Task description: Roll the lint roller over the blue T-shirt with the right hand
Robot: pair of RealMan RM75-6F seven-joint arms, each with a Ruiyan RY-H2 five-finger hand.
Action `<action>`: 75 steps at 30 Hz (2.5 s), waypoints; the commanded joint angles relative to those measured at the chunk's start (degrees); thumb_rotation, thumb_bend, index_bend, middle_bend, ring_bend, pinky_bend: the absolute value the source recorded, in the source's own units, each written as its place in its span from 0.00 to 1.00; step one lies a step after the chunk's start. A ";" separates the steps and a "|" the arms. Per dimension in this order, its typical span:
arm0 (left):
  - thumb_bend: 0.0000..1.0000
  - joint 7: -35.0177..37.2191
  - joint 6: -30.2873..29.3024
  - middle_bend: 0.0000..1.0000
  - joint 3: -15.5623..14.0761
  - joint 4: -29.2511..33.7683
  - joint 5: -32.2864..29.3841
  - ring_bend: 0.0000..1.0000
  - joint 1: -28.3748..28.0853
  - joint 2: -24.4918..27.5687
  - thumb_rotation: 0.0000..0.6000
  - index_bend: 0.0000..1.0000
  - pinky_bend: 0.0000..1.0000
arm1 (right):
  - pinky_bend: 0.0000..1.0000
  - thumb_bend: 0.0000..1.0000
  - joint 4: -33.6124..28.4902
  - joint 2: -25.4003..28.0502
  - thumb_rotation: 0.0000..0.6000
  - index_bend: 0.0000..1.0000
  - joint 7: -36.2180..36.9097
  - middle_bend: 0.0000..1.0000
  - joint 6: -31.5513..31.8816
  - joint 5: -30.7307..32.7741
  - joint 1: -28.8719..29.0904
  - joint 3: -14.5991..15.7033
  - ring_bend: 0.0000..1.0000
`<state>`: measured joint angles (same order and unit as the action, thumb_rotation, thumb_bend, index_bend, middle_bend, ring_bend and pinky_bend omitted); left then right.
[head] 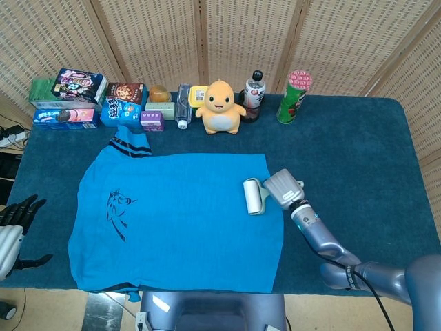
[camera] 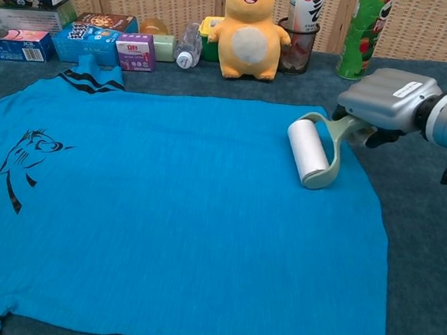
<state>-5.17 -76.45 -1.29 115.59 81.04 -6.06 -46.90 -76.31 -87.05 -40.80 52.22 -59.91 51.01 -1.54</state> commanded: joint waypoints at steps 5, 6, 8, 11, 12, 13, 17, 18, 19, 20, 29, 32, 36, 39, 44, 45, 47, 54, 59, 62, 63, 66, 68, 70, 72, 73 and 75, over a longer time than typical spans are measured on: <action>0.11 0.52 -0.03 0.00 0.04 -0.10 -0.03 0.00 0.00 0.23 1.00 0.00 0.01 | 0.96 1.00 -2.57 -4.12 1.00 0.54 -9.03 0.72 0.32 6.03 2.66 -2.56 0.68; 0.11 0.66 -0.05 0.00 0.04 -0.12 -0.05 0.00 0.02 0.28 1.00 0.00 0.01 | 0.96 1.00 -2.94 -4.65 1.00 0.54 -10.49 0.72 0.50 7.00 3.13 -2.82 0.68; 0.11 0.83 -0.06 0.00 0.05 -0.19 -0.04 0.00 0.04 0.34 1.00 0.00 0.01 | 0.96 1.00 -3.54 -5.30 1.00 0.54 -12.80 0.72 0.87 8.79 3.76 -3.15 0.68; 0.11 1.10 -0.04 0.00 0.06 -0.26 0.01 0.00 0.03 0.44 1.00 0.00 0.01 | 0.96 1.00 -4.75 -6.26 1.00 0.54 -16.90 0.72 1.41 11.78 5.08 -3.52 0.68; 0.11 1.20 0.00 0.00 0.04 -0.29 0.06 0.00 0.02 0.48 1.00 0.00 0.01 | 0.96 1.00 -5.29 -6.58 1.00 0.54 -18.58 0.72 1.64 13.10 5.64 -3.63 0.68; 0.11 1.31 0.04 0.00 0.02 -0.30 0.11 0.00 0.01 0.52 1.00 0.00 0.01 | 0.96 1.00 -5.88 -6.89 1.00 0.54 -20.23 0.72 1.94 14.42 6.24 -3.78 0.68; 0.11 1.52 0.28 0.00 -0.08 -0.41 0.33 0.00 -0.08 0.62 1.00 0.00 0.01 | 0.96 1.00 -8.47 -8.15 1.00 0.54 -26.14 0.72 3.29 19.57 8.91 -4.62 0.68; 0.11 1.57 0.34 0.00 -0.12 -0.43 0.39 0.00 -0.09 0.66 1.00 0.00 0.01 | 0.96 1.00 -9.21 -8.61 1.00 0.54 -27.78 0.72 3.88 21.02 9.82 -4.92 0.68; 0.11 1.61 0.36 0.00 -0.12 -0.44 0.43 0.00 -0.10 0.68 1.00 0.00 0.01 | 0.96 1.00 -9.73 -8.97 1.00 0.54 -28.81 0.72 4.31 21.96 10.44 -5.10 0.68; 0.11 1.65 0.35 0.00 -0.14 -0.46 0.46 0.00 -0.10 0.68 1.00 0.00 0.01 | 0.96 1.00 -10.24 -9.35 1.00 0.54 -29.76 0.72 4.70 22.83 11.03 -5.24 0.68; 0.11 1.72 0.56 0.00 -0.24 -0.49 0.59 0.00 -0.17 0.73 1.00 0.00 0.01 | 0.96 1.00 -10.95 -13.71 1.00 0.54 -36.44 0.72 7.33 28.91 15.57 -5.34 0.68; 0.11 1.80 0.53 0.00 -0.23 -0.54 0.58 0.00 -0.16 0.75 1.00 0.00 0.01 | 0.96 1.00 -10.55 -15.13 1.00 0.54 -37.92 0.72 7.72 31.01 17.02 -5.35 0.68; 0.11 2.02 0.65 0.00 -0.24 -0.66 0.54 0.00 -0.20 0.80 1.00 0.00 0.01 | 0.96 1.00 -10.30 -15.13 1.00 0.54 -38.44 0.72 8.29 31.94 17.88 -4.96 0.68; 0.11 2.05 0.67 0.00 -0.19 -0.72 0.45 0.00 -0.24 0.80 1.00 0.00 0.01 | 0.96 1.00 -10.02 -14.28 1.00 0.54 -37.93 0.72 8.37 31.87 17.62 -3.96 0.68; 0.11 1.72 0.95 0.00 -0.23 -0.65 0.27 0.00 -0.35 0.72 1.00 0.00 0.01 | 0.96 1.00 -9.67 -12.46 1.00 0.54 -36.62 0.72 8.27 31.54 16.83 -2.53 0.68; 0.11 1.59 0.99 0.00 -0.24 -0.61 0.25 0.00 -0.37 0.69 1.00 0.00 0.01 | 0.96 1.00 -9.55 -11.98 1.00 0.54 -36.26 0.72 8.19 31.40 16.62 -2.20 0.68; 0.11 1.36 0.99 0.00 -0.27 -0.48 0.21 0.00 -0.37 0.63 1.00 0.00 0.01 | 0.96 1.00 -9.08 -10.74 1.00 0.54 -35.29 0.72 7.92 30.92 16.05 -1.42 0.68; 0.11 0.03 1.04 0.00 -0.32 -0.10 -0.08 0.00 -0.43 0.25 1.00 0.00 0.01 | 0.96 1.00 -4.63 -6.63 1.00 0.54 -30.98 0.72 6.35 28.46 12.47 2.96 0.68; 0.11 -0.52 0.89 0.00 -0.33 0.16 -0.26 0.00 -0.37 0.09 1.00 0.00 0.01 | 0.96 1.00 -0.16 -4.17 1.00 0.54 -26.36 0.72 4.38 24.70 9.68 5.24 0.68; 0.11 -0.73 0.88 0.00 -0.32 0.25 -0.33 0.00 -0.39 0.02 1.00 0.00 0.01 | 0.96 1.00 1.63 -2.86 1.00 0.54 -24.26 0.72 3.63 23.56 8.39 5.67 0.68; 0.11 -0.80 0.91 0.00 -0.34 0.26 -0.33 0.00 -0.40 0.00 1.00 0.00 0.01 | 0.96 1.00 1.99 -2.54 1.00 0.54 -23.76 0.72 3.43 23.16 8.11 5.73 0.68; 0.11 -1.04 0.93 0.00 -0.44 0.39 -0.17 0.00 -0.40 -0.05 1.00 0.00 0.01 | 0.96 1.00 2.84 -1.54 1.00 0.54 -22.49 0.72 3.03 21.95 7.28 5.88 0.68; 0.11 -0.99 0.80 0.00 -0.52 0.46 0.04 0.00 -0.31 -0.01 1.00 0.00 0.01 | 0.96 1.00 2.85 -0.72 1.00 0.54 -21.38 0.72 2.58 21.39 6.77 5.70 0.68; 0.11 -0.82 0.69 0.00 -0.55 0.48 0.13 0.00 -0.24 0.04 1.00 0.00 0.01 | 0.96 1.00 2.22 0.13 1.00 0.54 -19.93 0.72 1.85 21.13 6.45 5.14 0.68; 0.11 -0.66 0.59 0.00 -0.56 0.44 0.16 0.00 -0.18 0.08 1.00 0.00 0.01 | 0.96 1.00 0.42 1.87 1.00 0.54 -17.09 0.72 0.29 20.71 6.21 4.03 0.68; 0.11 -0.60 0.60 0.00 -0.56 0.42 0.17 0.00 -0.18 0.10 1.00 0.00 0.01 | 0.96 1.00 -0.23 2.68 1.00 0.54 -15.86 0.72 -0.28 20.15 6.16 3.61 0.68; 0.11 -0.56 0.66 0.00 -0.58 0.42 0.20 0.00 -0.20 0.13 1.00 0.00 0.01 | 0.96 1.00 -1.00 3.83 1.00 0.54 -13.64 0.72 -1.06 19.22 5.99 2.84 0.68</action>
<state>-5.74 -75.80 -1.87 116.01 81.23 -6.26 -46.78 -76.02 -84.79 -56.66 52.41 -39.61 57.32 2.37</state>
